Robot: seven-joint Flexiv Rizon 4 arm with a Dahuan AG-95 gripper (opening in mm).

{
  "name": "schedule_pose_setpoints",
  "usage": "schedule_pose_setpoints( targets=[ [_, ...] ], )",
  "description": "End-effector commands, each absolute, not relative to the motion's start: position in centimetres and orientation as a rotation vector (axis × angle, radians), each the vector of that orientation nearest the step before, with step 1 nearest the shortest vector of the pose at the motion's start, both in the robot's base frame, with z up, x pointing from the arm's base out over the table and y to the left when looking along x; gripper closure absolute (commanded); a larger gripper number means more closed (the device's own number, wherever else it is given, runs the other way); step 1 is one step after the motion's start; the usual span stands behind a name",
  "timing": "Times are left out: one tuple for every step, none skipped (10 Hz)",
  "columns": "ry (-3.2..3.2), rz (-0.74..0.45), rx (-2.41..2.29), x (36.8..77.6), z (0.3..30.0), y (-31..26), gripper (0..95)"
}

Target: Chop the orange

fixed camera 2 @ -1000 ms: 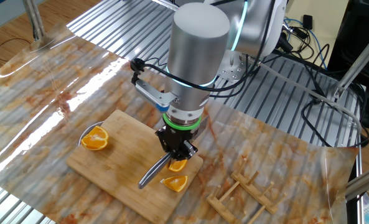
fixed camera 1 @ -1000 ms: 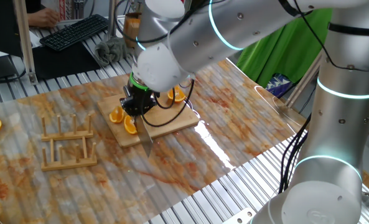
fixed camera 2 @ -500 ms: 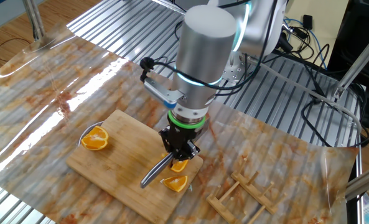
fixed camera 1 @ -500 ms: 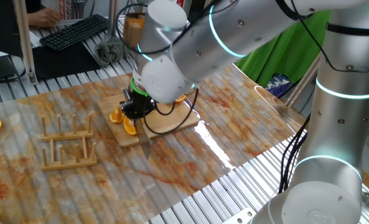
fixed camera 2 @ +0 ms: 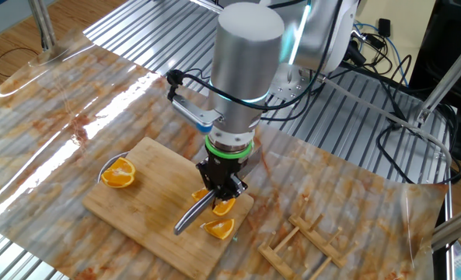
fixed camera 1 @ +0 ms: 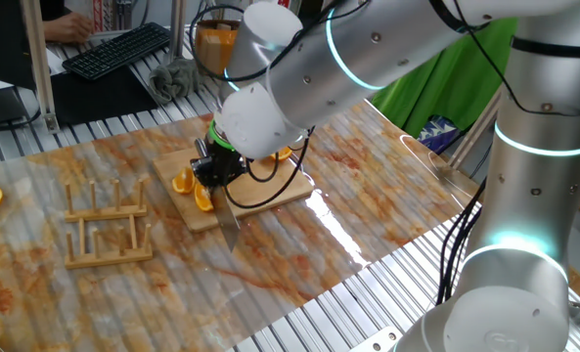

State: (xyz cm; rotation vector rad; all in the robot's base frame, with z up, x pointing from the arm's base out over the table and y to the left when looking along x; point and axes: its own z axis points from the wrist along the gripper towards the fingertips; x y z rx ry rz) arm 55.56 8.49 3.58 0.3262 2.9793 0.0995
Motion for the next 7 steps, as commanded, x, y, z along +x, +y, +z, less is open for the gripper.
schedule_pose_setpoints(
  targets=[
    [3.04, 0.067, 0.274, 56.0, 3.2, 7.7, 95.0],
    [3.045, 0.055, 0.27, 56.2, 3.5, 7.8, 95.0],
    [3.056, 0.047, 0.269, 56.5, 3.9, 7.7, 95.0],
    [3.07, 0.04, 0.265, 56.6, 4.2, 7.6, 95.0],
    [3.082, 0.035, 0.256, 57.0, 5.0, 7.4, 95.0],
    [3.083, 0.029, 0.253, 57.2, 5.1, 7.3, 95.0],
    [3.089, 0.027, 0.252, 57.6, 5.4, 7.2, 95.0]
  ],
)
